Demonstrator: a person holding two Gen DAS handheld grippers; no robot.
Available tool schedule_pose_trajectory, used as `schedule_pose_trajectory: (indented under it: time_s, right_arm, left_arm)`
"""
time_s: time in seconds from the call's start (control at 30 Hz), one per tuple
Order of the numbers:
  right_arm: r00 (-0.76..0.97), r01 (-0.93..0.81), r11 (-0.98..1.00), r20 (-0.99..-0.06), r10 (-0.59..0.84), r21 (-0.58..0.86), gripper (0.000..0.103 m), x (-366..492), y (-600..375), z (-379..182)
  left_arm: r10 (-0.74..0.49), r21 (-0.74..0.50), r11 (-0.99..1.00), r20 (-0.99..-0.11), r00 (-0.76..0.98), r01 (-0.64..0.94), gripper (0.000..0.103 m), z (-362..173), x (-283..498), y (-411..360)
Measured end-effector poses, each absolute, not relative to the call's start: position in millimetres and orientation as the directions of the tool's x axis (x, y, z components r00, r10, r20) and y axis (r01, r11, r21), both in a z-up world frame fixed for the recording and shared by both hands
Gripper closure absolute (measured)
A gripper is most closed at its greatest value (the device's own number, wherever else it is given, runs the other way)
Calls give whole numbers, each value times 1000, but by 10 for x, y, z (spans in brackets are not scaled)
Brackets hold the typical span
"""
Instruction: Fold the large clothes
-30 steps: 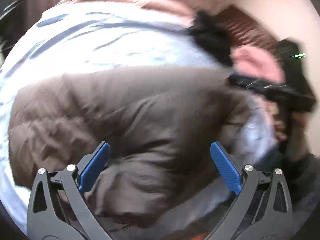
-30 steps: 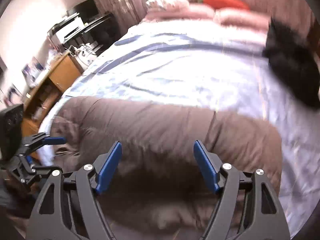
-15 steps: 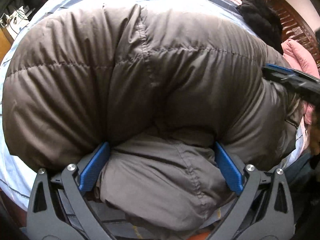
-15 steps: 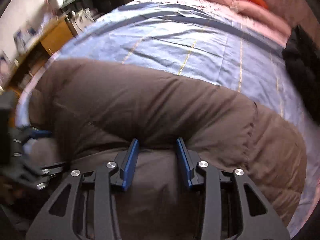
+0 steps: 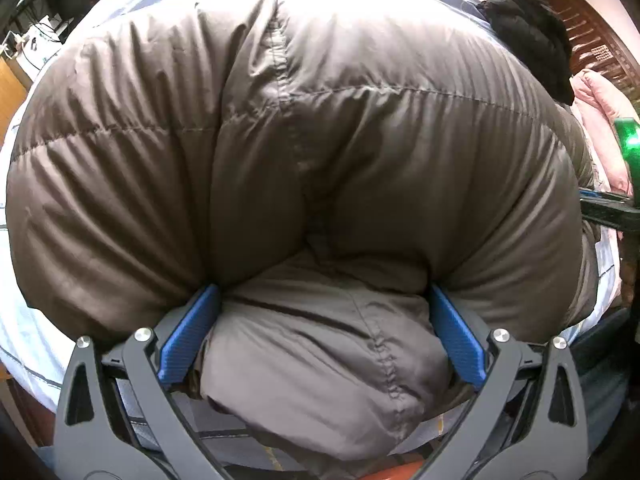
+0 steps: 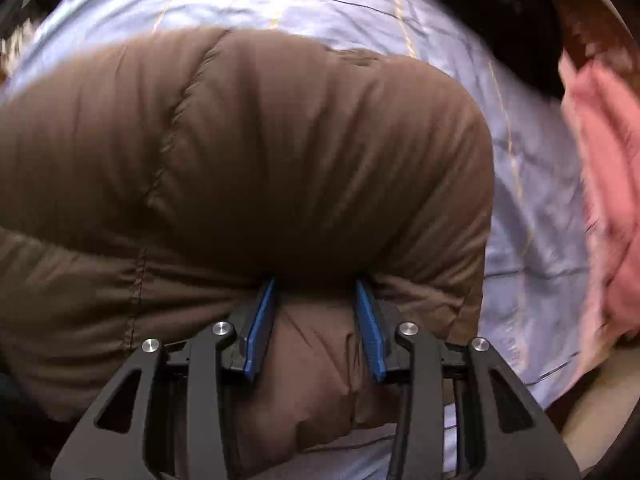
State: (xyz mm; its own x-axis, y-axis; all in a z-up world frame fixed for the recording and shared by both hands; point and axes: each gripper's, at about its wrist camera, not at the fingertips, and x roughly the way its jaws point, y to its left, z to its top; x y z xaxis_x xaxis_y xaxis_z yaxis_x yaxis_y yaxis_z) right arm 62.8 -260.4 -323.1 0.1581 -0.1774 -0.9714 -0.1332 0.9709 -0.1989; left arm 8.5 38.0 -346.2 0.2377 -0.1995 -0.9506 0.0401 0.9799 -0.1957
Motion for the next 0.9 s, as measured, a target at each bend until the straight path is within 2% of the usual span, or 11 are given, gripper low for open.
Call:
schedule_pose_trajectory:
  time_s: [0.13,0.23,0.3,0.37,0.4,0.47,0.5,0.57,0.7,0.8,0.9]
  right_arm:
    - [205,-106,970,-960,-193,-218,61,599,-2610,-3082]
    - [325,-56,996,-944,-54,-76,61,349,-2757,-2700]
    - [375,-82,996,-925,66,37,58,139,-2794,-2572]
    - [339,-150,978,-922,186,142,56,-91,-2720,-2646]
    - [304,-168,975,-933,193,147,56,-128,-2674,-2729]
    - [220,-204,978,-972,83,37,52,-190,-2514,-3037]
    - [210,-214,977,-977,26,-20,49,-182,-2465,-3131]
    - [186,-210,977,-983,-3,-42,47,-133,-2441,-3215]
    - [186,-203,977,-982,-20,-59,43,-51,-2457,-3242]
    - [271,-199,980,-962,31,-24,43,-29,-2464,-3001]
    - [400,-224,970,-898,183,99,41,-49,-2473,-2685]
  left_arm:
    - [-215,-214,976,-928,303,38,2,-3321,-11,477]
    - [-167,-154,986,-895,414,65,2,-3069,-200,569]
    - [-106,-70,994,-855,508,89,2,-2871,-324,528]
    - [-60,-16,996,-849,525,89,2,-2846,-364,478]
    - [-48,-4,996,-868,494,90,2,-2919,-349,448]
    - [-51,-13,995,-911,410,96,2,-3120,-288,416]
    - [-78,-47,995,-928,365,91,2,-3223,-266,411]
    - [-121,-110,993,-940,319,51,2,-3316,-238,454]
    - [-117,-104,993,-924,364,54,2,-3220,-273,457]
    - [-107,-81,994,-870,482,74,2,-2970,-381,438]
    - [-115,-92,993,-830,546,70,2,-2802,-444,420]
